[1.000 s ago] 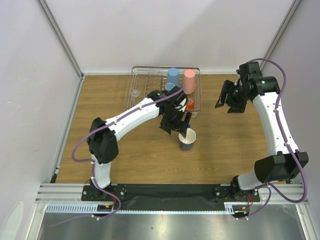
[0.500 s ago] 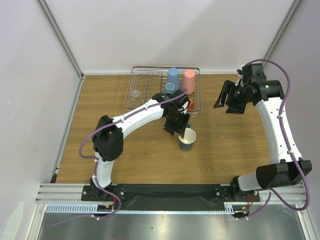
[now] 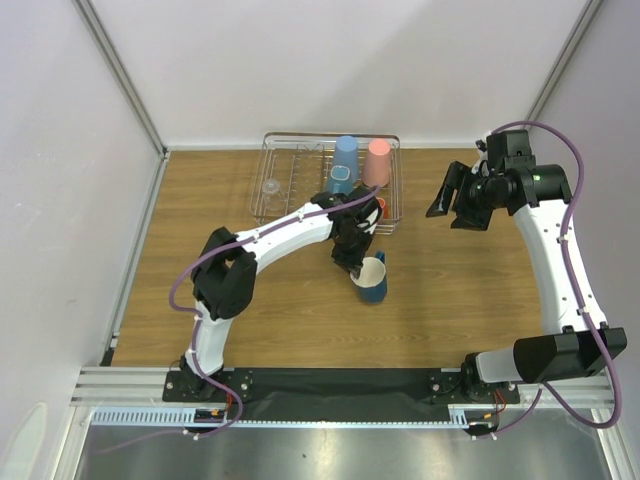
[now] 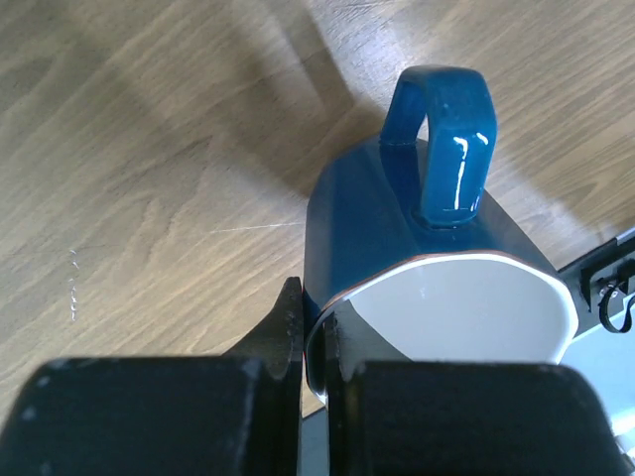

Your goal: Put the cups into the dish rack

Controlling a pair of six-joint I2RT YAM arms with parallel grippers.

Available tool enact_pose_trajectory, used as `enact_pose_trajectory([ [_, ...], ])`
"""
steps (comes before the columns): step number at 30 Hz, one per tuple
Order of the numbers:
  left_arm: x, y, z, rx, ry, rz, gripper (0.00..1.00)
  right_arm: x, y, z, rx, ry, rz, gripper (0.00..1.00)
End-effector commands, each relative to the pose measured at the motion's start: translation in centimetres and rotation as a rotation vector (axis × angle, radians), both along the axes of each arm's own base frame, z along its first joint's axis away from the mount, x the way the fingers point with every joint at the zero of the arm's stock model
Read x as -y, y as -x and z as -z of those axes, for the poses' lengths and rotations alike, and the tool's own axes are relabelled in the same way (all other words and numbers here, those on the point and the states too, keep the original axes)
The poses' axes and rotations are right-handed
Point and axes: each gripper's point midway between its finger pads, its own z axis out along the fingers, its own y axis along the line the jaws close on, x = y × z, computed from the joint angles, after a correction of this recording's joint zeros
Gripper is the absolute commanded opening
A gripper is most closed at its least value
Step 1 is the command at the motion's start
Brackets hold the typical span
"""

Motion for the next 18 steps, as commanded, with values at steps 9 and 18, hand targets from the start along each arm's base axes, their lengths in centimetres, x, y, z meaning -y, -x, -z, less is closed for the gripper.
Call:
enact_pose_trajectory([
  [9, -0.7, -2.2, -16.9, 0.141, 0.388, -0.073, 0.00, -3.1, -2.0, -4.0, 0.109, -0.129, -0.090, 0.78],
  [18, -6.0, -3.0, -33.2, 0.286, 0.881, -0.181, 0.00, -10.0, -5.0, -13.1, 0.355, -0.566, -0.328, 1.00],
])
